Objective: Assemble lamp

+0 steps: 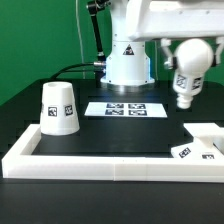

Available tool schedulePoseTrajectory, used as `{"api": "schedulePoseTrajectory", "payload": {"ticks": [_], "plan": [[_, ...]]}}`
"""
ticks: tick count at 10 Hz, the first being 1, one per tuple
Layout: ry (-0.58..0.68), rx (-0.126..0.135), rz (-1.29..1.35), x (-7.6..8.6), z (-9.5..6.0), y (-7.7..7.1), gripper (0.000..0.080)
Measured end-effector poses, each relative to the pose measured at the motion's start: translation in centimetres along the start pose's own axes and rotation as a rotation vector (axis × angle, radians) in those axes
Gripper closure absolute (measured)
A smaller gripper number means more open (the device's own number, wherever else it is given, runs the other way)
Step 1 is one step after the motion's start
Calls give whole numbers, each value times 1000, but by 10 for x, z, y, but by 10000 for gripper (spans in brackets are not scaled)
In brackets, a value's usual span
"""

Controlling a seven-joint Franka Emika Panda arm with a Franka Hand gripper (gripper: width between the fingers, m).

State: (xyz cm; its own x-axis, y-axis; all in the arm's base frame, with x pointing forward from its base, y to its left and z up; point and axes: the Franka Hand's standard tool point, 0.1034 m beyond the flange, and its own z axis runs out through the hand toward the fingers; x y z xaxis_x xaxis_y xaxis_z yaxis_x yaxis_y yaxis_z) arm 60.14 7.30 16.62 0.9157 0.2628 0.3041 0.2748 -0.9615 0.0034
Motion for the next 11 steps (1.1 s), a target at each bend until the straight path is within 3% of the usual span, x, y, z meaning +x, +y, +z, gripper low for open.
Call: {"api": "schedulePoseTrajectory", "payload": {"ticks": [3, 5, 8, 11], "plan": [[37, -17, -19, -5, 4, 5, 222], [34, -11, -25, -8, 10, -1, 221], [45, -2, -25, 9, 13, -11, 220], [67, -8, -31, 10, 15, -10, 220]]}}
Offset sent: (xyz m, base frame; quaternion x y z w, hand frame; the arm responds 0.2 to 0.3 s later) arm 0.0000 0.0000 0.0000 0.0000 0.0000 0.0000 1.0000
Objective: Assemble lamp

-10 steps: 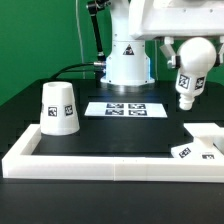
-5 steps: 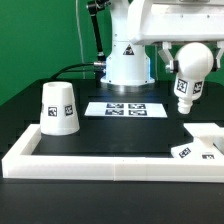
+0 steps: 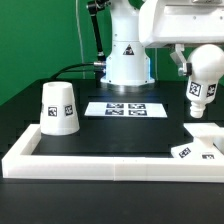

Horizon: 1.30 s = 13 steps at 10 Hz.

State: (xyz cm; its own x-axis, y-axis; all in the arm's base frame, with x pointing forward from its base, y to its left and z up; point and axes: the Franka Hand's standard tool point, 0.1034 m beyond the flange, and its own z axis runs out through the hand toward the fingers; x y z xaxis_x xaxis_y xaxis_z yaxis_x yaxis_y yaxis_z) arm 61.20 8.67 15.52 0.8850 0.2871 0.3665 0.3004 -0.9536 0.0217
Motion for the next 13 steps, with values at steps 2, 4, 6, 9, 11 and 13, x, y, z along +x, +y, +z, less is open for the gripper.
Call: {"api": "schedulePoseTrajectory", "payload": {"ticks": [2, 4, 6, 9, 11, 13], "plan": [[34, -13, 0, 1, 1, 3, 220], [43, -13, -1, 3, 5, 1, 220], [43, -9, -1, 6, 9, -2, 220], [35, -4, -6, 3, 14, -8, 220], [31, -1, -9, 1, 17, -11, 220], [25, 0, -13, -2, 21, -12, 220]]}}
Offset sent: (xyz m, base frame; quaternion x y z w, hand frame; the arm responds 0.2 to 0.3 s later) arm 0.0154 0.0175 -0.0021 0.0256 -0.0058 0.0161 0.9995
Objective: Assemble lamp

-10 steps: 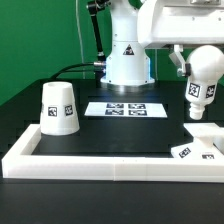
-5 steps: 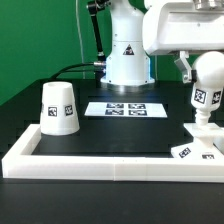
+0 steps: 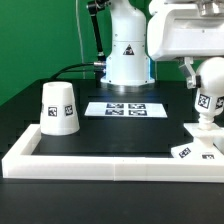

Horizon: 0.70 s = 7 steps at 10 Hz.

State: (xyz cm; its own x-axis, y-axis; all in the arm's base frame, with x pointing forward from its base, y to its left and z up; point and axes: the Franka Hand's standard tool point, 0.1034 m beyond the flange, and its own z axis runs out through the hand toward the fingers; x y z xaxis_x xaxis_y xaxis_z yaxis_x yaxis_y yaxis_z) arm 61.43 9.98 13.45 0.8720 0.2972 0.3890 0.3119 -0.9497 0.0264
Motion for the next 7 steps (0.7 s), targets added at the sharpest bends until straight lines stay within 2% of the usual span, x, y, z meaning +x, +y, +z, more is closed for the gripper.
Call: {"api": "schedulePoseTrajectory", "payload": {"ticks": [7], "plan": [[-15, 5, -5, -10, 14, -7, 220]]}}
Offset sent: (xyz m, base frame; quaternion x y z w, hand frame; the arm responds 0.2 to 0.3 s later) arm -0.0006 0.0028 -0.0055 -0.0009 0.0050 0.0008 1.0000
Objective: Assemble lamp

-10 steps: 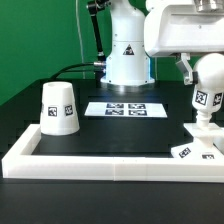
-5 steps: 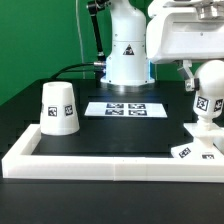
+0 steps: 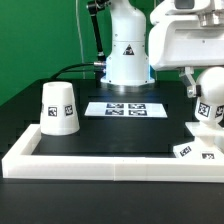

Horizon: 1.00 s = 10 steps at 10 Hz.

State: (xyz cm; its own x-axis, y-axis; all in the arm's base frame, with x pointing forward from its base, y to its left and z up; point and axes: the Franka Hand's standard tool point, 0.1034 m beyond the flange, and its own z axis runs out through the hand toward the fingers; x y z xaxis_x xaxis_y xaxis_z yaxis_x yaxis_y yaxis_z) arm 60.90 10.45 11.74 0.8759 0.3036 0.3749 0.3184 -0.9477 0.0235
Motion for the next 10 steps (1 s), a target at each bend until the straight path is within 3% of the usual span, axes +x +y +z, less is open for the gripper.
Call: {"api": "schedulePoseTrajectory", "payload": {"ticks": [7, 8, 10], "plan": [[27, -11, 0, 1, -2, 3, 213], [27, -12, 1, 2, -4, 4, 120], [27, -11, 1, 5, -11, 5, 106]]}}
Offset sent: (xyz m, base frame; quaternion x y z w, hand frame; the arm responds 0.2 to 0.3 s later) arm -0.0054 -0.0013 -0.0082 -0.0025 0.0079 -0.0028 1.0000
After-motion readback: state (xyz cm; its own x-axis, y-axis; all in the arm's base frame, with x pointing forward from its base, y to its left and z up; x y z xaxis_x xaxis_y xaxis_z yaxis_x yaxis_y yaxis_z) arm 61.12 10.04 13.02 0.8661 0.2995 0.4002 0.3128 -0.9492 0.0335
